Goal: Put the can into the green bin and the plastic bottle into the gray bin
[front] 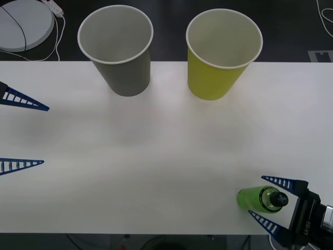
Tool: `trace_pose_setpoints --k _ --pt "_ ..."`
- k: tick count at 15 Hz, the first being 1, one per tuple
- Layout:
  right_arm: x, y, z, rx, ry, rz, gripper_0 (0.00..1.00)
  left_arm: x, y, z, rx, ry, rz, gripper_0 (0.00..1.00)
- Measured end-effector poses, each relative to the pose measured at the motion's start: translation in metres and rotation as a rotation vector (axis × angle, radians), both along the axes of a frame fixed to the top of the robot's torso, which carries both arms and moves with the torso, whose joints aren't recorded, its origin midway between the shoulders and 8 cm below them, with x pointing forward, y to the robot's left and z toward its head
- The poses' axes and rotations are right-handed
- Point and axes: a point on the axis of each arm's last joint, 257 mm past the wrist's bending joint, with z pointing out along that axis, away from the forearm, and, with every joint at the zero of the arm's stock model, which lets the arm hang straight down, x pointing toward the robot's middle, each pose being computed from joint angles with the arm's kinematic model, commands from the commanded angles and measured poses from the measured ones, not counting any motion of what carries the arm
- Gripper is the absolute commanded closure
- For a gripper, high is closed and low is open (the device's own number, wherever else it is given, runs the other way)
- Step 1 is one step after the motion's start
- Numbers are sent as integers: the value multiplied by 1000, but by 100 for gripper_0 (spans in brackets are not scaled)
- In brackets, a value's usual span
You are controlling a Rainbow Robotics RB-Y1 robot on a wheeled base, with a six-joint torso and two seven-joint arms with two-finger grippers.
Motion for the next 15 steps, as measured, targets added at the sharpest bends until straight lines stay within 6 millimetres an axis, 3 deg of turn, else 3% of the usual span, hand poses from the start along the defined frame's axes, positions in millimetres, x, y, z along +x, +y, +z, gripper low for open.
trace_pose_setpoints --k 10,15 --pt "0 1 -1 5 14 -1 100 0 0 0 0 0 0 0" --pt "7 11 13 10 24 -15 100 0 0 0 0 0 0 0"
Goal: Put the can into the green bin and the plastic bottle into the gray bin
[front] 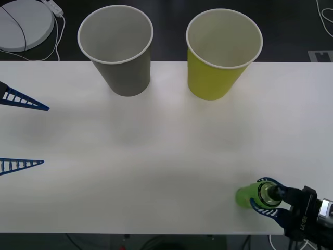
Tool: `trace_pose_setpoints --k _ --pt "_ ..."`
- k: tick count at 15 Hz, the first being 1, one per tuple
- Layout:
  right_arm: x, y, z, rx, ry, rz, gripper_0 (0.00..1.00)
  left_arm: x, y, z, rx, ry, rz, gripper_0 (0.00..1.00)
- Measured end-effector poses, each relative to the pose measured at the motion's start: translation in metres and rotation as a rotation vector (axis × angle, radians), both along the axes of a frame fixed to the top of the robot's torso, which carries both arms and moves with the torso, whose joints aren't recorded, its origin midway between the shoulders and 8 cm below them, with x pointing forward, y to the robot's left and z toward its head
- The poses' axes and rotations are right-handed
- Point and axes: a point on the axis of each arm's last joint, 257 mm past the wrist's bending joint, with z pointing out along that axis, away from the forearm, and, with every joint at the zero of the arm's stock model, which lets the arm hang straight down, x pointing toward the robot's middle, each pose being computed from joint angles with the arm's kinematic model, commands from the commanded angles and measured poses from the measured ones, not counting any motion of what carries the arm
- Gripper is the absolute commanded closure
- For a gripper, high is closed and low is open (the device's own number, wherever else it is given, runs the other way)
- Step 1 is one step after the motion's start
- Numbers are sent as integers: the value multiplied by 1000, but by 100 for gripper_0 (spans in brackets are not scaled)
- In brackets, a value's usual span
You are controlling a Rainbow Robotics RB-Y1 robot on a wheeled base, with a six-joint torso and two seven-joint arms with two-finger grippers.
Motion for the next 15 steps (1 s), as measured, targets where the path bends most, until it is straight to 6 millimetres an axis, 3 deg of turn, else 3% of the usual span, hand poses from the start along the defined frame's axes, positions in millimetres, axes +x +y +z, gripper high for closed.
trace_pose_setpoints --k 6,15 --pt "10 17 40 12 41 -26 100 0 0 0 0 0 0 0" --pt "42 43 107 48 2 -40 100 0 0 0 0 0 0 0"
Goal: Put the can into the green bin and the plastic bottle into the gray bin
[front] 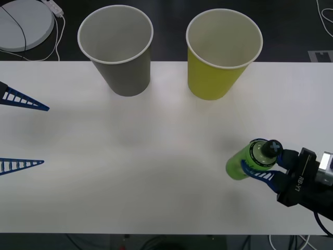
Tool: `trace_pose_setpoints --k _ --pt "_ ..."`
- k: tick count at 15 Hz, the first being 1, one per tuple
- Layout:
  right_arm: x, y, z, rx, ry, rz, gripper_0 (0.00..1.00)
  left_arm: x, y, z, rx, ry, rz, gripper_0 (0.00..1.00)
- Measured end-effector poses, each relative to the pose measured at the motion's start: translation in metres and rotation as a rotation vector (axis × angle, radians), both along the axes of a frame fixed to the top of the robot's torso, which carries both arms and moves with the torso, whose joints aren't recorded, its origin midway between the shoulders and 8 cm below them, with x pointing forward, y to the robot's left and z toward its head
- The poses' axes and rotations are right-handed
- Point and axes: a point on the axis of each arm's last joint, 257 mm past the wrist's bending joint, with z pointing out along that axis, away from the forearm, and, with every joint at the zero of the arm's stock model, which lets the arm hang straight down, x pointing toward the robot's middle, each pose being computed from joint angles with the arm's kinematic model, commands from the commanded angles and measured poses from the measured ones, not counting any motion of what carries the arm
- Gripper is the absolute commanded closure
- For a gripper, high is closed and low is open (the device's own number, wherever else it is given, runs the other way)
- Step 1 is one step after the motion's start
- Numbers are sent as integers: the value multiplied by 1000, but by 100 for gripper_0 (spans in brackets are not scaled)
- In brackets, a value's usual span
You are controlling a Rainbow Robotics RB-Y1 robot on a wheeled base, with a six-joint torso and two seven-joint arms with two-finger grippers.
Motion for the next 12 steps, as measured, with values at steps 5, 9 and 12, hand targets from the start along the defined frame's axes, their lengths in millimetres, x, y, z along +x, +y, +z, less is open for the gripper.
trace_pose_setpoints --k 5,9,12 --pt "9 17 36 37 40 -3 100 0 0 0 0 0 0 0" --pt "14 37 68 56 63 -19 100 0 0 0 0 0 0 0" --pt "18 54 93 61 40 -25 100 0 0 0 0 0 0 0"
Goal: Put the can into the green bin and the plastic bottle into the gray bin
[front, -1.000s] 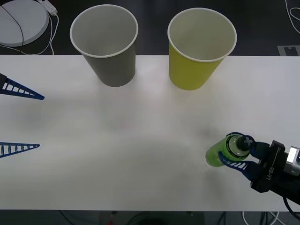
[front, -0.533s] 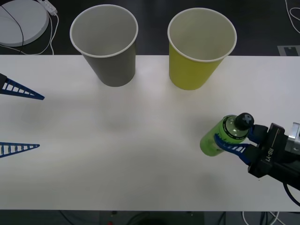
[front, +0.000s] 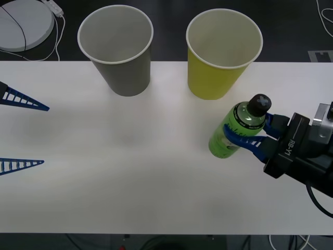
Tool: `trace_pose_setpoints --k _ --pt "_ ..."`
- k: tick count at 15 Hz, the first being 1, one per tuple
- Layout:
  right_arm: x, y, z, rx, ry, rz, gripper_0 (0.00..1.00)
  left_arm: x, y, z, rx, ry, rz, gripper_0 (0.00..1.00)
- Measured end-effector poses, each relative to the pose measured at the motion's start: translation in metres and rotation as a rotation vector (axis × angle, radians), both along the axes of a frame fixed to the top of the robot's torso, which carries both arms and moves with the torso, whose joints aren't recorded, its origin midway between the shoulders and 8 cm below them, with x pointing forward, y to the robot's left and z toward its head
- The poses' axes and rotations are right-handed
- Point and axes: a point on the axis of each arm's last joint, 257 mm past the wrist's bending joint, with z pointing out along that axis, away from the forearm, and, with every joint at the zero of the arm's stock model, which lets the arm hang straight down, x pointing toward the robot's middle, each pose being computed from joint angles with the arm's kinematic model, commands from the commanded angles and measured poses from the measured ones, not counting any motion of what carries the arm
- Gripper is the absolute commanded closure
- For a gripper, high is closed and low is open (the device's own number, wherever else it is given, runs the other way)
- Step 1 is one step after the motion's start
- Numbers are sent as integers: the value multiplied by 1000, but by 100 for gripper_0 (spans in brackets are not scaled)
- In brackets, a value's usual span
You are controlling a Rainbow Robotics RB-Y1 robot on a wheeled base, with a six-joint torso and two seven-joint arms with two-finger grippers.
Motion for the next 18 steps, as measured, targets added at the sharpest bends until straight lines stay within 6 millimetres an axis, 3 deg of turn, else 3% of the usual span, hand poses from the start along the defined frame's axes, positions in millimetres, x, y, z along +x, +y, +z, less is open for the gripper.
trace_pose_setpoints --k 6,18 --pt "2 30 42 56 45 -5 100 0 0 0 0 0 0 0" --pt "40 58 81 101 149 -87 100 0 0 0 0 0 0 0"
